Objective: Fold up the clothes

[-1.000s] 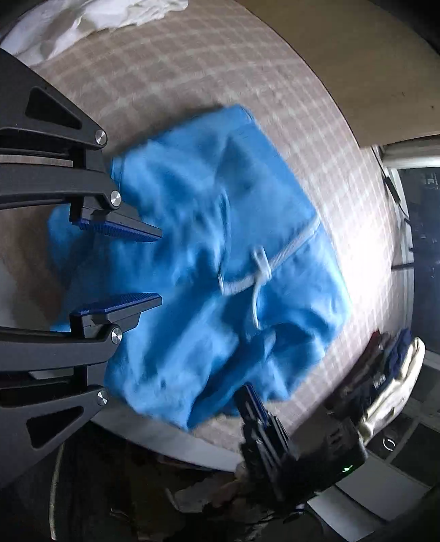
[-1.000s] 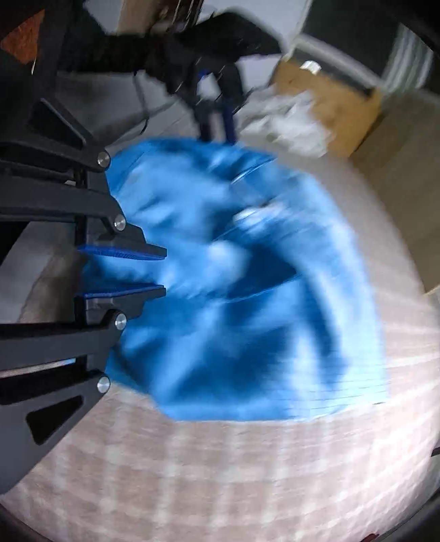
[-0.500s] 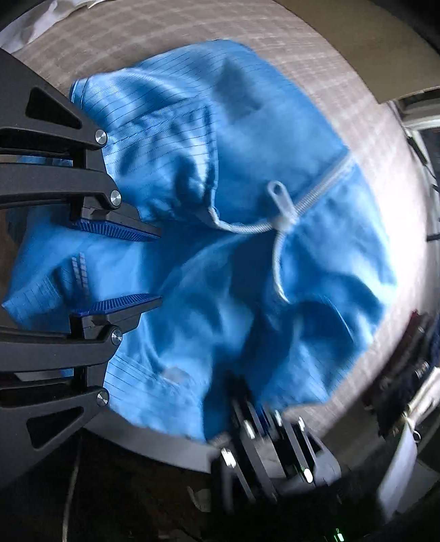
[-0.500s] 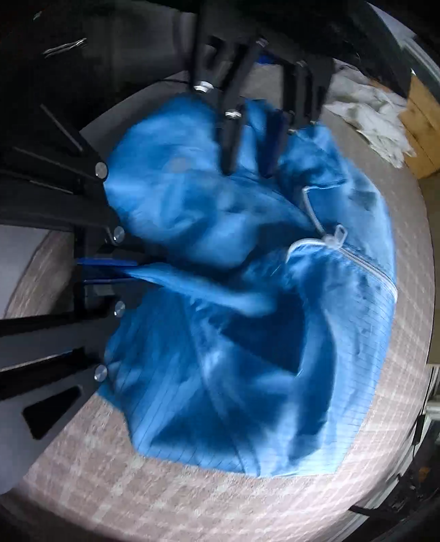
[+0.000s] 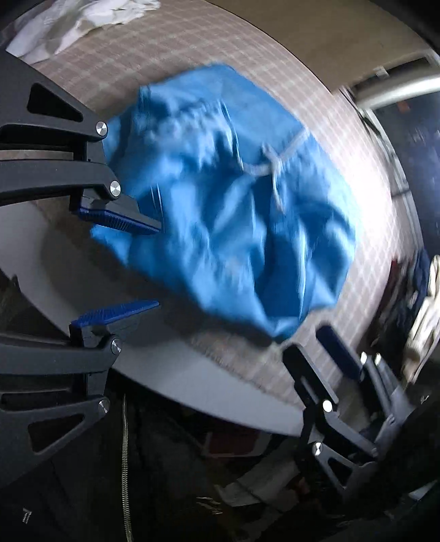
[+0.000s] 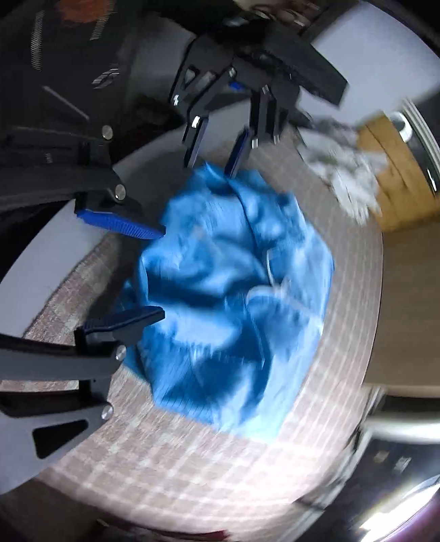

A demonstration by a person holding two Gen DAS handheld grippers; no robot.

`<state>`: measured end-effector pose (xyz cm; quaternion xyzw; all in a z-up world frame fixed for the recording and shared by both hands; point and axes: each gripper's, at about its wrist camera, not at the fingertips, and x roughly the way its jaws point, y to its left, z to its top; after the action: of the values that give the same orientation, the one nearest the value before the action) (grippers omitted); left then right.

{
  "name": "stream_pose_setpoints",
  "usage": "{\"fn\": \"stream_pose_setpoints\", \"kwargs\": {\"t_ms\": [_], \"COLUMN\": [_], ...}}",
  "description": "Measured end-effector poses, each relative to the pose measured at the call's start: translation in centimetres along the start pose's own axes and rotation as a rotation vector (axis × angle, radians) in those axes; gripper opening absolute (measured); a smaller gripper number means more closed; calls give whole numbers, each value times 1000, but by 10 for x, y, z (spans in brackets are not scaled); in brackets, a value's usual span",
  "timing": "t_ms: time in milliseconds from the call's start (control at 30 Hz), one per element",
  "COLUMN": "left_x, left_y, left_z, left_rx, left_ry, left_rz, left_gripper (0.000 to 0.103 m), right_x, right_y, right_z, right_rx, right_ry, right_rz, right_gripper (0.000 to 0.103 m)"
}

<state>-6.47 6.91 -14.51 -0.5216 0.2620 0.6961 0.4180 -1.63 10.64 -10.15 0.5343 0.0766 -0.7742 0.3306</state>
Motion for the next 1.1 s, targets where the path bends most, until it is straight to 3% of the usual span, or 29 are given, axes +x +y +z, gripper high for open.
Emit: {"fn": "stream_pose_setpoints", "kwargs": {"t_ms": [133,200,233,267,300,433,600,700,767,900,967,1033,1100], "left_x": [18,26,26,26,23,-5,10,29,29,-5,-28,-46,-48], "left_y": [-13,-8,-1,5,12,27,21,15,11,18,31,52,72], "left_z": [2,2,3,5,6,5,-10,-20,-25,-29,-29,-29,-29], "left_rx": [54,57,36,15,-3,-31,-27,-23,-12,-66,-108,-187,-244], "left_ry": [23,33,38,44,43,-3,51,104,121,82,28,-31,-61], "left_rz": [9,32,36,39,48,96,80,52,53,29,37,66,100], "left_gripper": [39,29,15,10,8,8,8,15,17,21,32,33,33], "right_x": [33,47,55,61,64,46,55,78,71,15,-11,-31,-27], "right_y": [30,33,33,32,29,26,35,40,40,13,-21,-62,-107], "right_z": [-4,-9,-8,-7,-5,-1,-7,-20,-26,-25,-25,-29,-36], "right_rx": [-168,-234,-246,-241,-224,-186,-212,-244,-250,-120,12,163,318], "right_ry": [45,69,85,99,109,50,40,137,144,31,-70,-170,-196], "right_rz": [-24,-54,-69,-71,-57,-28,-59,-77,-72,78,128,150,75], "right_gripper": [41,41,32,22,3,3,3,9,15,55,57,57,50]}}
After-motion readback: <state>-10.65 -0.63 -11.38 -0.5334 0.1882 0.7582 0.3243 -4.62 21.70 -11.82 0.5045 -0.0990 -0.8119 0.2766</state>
